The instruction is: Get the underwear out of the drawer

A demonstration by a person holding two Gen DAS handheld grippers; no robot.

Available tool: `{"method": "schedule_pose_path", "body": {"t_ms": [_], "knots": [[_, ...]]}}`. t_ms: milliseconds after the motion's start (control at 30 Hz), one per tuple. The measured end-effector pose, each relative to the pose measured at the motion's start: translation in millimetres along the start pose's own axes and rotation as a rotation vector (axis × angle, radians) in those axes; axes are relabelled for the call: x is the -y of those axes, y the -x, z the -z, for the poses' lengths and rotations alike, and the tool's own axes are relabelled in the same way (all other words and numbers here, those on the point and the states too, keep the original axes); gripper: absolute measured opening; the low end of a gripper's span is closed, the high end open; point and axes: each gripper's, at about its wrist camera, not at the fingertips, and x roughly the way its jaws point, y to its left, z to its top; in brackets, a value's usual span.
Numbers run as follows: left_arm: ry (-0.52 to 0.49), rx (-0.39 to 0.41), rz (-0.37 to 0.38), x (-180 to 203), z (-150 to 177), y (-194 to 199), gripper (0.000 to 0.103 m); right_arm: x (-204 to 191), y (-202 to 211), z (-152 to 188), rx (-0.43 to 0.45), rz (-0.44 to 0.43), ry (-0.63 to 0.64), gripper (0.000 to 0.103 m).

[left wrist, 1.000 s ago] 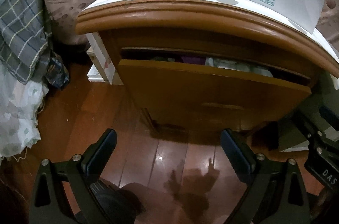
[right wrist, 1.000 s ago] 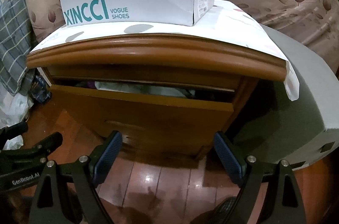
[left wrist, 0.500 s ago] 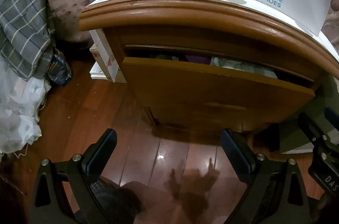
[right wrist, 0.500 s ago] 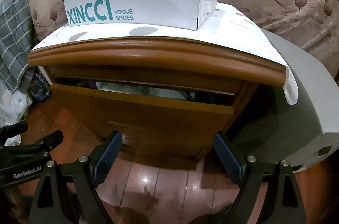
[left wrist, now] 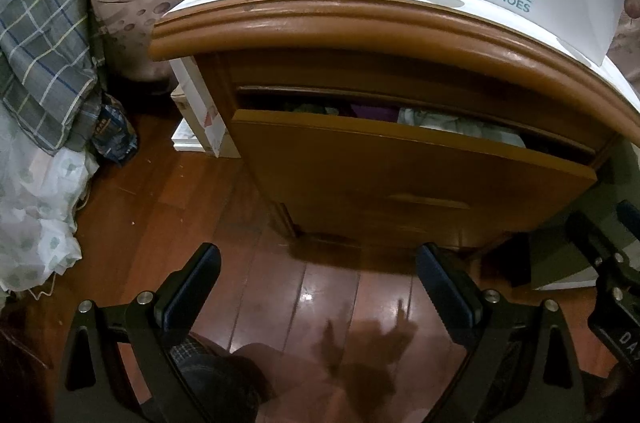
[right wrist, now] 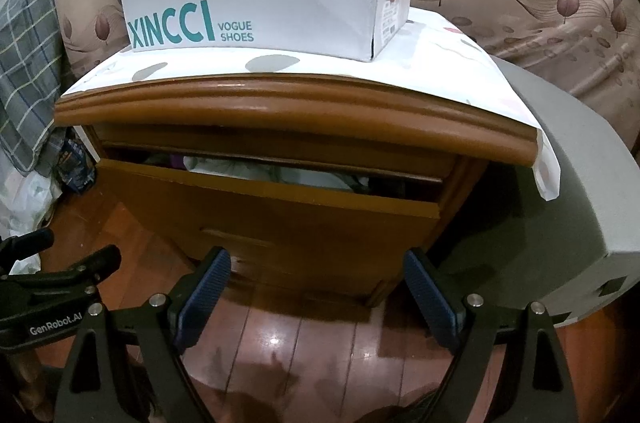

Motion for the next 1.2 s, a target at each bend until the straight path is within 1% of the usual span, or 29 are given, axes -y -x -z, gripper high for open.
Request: {"method": "schedule_pose_path", "body": {"t_ms": [900,1200], "knots": [[0.014,-0.009,0.020,-2.9,-2.4,2.0,0.097,1.4,-1.0,0.3,-0.008,0.000,-0.012,0.090],[0.022,-0.003,0.011,-3.8,-0.2,2.2,0.097,5.4,-1.1,0.1,-0.011,-0.012,-0.024,0.090]]}}
